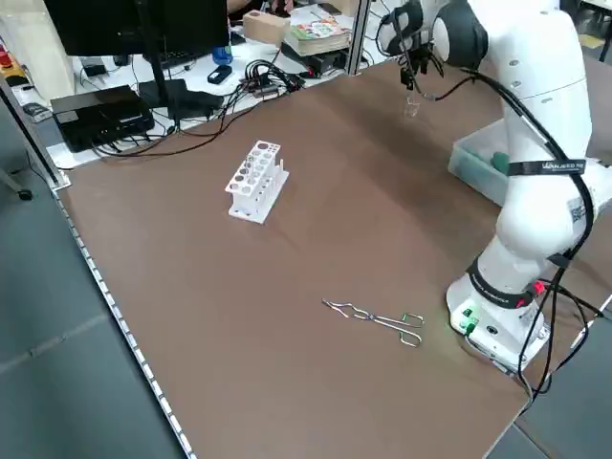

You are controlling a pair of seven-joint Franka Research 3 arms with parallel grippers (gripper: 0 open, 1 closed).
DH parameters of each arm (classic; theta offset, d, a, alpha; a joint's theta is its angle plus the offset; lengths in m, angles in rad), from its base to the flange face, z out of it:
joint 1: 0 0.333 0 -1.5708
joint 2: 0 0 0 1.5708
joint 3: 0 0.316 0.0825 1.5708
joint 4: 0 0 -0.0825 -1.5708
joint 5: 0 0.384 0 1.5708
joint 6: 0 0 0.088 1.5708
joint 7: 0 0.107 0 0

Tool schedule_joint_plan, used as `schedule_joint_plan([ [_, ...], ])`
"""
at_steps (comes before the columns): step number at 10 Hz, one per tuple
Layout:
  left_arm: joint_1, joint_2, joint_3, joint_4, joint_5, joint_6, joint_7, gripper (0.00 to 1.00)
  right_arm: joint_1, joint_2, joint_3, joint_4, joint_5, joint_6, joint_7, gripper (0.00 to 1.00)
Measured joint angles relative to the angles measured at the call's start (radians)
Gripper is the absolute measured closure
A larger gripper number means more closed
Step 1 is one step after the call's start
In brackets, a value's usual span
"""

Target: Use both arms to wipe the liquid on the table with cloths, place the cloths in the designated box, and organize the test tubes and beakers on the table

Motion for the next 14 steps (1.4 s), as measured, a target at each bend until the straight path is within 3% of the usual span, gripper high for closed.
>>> schedule_joint_plan([
  [4,-0.039,0.018,0.048,0.005,0.0,0.04,0.0,0.28,-0.128,0.158,-0.001,0.046,0.013,0.147,-0.736,0.01],
  [8,-0.043,0.023,0.052,0.006,0.0,0.041,0.0,0.38,-0.132,0.427,0.012,0.175,0.254,0.214,-1.426,0.01],
  [11,-0.043,0.025,0.053,0.007,0.001,0.041,0.0,0.52,-0.131,0.576,0.016,0.281,0.326,0.211,-1.789,0.01],
  [14,-0.044,0.025,0.053,0.007,0.001,0.042,0.0,0.53,-0.131,0.635,0.017,0.35,0.464,0.173,-2.119,0.01],
])
